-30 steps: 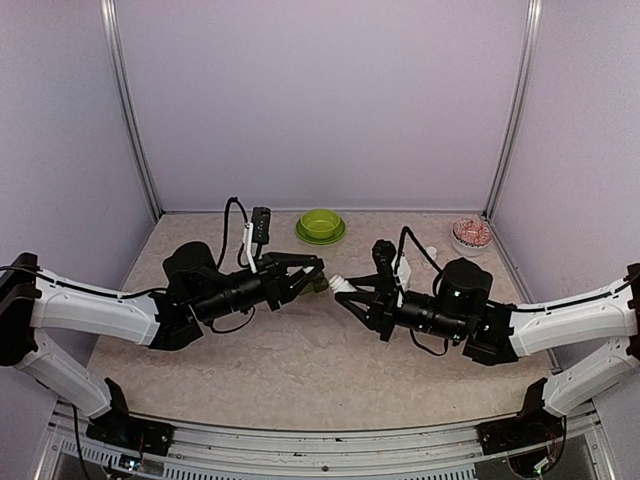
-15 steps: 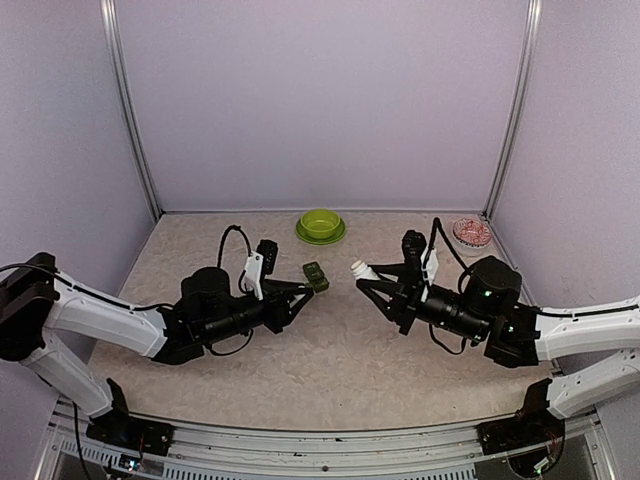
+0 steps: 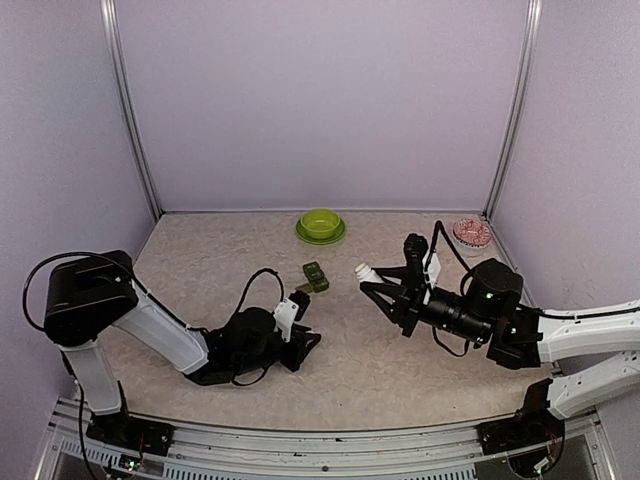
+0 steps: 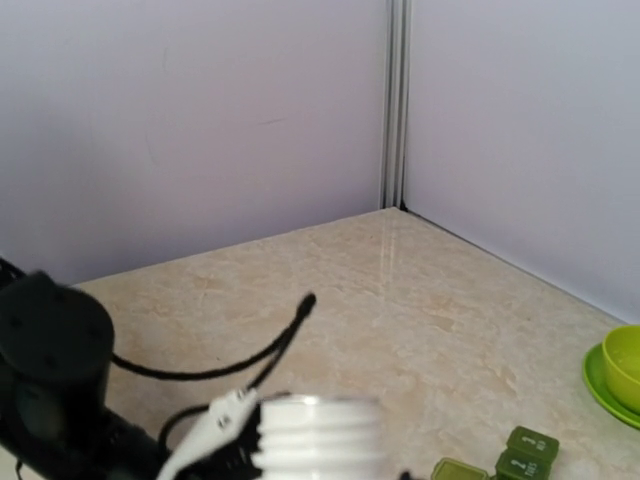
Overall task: Sort the pills into containers
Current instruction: Place the lid of the pill bottle at the center of the board.
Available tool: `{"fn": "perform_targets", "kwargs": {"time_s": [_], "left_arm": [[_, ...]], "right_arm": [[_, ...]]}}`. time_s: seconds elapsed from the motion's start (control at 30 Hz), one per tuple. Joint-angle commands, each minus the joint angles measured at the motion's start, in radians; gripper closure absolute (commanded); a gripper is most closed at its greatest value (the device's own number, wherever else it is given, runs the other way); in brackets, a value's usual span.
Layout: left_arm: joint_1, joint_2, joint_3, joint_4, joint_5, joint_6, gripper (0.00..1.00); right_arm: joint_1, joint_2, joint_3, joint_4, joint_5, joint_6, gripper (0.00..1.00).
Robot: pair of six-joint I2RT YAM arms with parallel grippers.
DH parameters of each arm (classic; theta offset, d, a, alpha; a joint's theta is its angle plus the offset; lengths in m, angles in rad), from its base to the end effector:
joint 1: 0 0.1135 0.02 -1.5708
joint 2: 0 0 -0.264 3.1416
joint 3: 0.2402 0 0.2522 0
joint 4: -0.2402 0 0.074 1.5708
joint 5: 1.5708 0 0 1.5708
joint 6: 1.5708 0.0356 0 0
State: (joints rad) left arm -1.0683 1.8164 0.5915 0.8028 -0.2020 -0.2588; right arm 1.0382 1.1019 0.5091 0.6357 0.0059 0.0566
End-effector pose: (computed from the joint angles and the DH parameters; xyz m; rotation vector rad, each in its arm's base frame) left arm 0.1618 -0.2796 0.1149 0.6802 1.9275 -0.6501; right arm 0.1255 0.2126 0.2666 -0.7461 1.4065 0.8610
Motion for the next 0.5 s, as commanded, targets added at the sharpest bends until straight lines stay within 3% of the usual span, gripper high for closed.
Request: {"fn": "perform_targets", "kwargs": {"time_s": [0.0, 0.47], "left_arm": [[-0.013, 0.058, 0.028, 0.075, -0.03, 0.007, 0.76], [-0.018, 0.175, 0.067, 0.115, -0.032, -0.007, 0.76]], "right_arm": [[-0.006, -0.02, -0.014, 0.0, 0.014, 0.002, 0.89], [-0.009, -0.026, -0.024, 0.005, 0.014, 0.003, 0.89]]}}
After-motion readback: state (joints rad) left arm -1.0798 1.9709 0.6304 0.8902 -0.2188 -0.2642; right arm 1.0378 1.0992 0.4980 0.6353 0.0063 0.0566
